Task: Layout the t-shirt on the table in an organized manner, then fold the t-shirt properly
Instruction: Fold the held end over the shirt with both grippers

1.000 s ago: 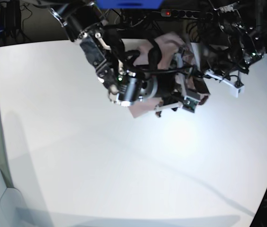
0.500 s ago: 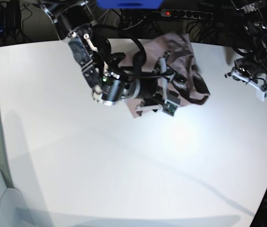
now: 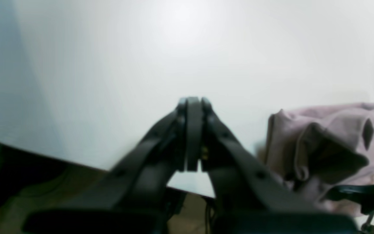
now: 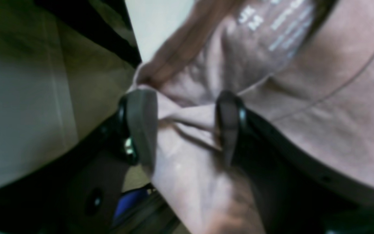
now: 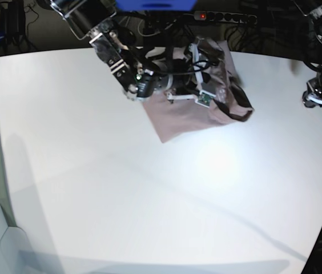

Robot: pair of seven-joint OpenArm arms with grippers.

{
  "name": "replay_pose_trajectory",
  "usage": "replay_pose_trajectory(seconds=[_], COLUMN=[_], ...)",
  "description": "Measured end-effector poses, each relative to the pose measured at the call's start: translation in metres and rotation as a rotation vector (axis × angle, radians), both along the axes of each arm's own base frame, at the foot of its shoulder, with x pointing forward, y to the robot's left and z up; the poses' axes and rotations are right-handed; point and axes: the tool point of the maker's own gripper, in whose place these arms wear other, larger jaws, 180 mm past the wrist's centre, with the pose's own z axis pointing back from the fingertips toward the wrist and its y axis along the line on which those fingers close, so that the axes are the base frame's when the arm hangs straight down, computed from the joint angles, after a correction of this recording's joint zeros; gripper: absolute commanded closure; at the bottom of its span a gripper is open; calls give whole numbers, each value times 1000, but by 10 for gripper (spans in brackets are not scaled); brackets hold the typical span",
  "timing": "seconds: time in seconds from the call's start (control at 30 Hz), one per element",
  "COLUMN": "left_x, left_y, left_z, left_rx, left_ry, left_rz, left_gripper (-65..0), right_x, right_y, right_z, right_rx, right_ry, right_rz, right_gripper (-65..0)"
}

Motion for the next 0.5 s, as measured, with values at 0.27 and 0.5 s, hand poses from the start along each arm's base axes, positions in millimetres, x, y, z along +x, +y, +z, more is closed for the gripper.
replay_pose_trajectory(seconds=[0.27, 0.5], left_x=[-1, -18], left_y=[11, 14], left_z=[4, -5], left_rx=[24, 36], left_ry=[3, 49], left_rz=[10, 10], left_gripper=[-1, -1], right_x=[28, 42], right_y=[-7, 15], right_z=[74, 81], right_rx=[53, 83], right_ry=[-245, -236], right_rz=[31, 30], right_gripper=[-305, -237])
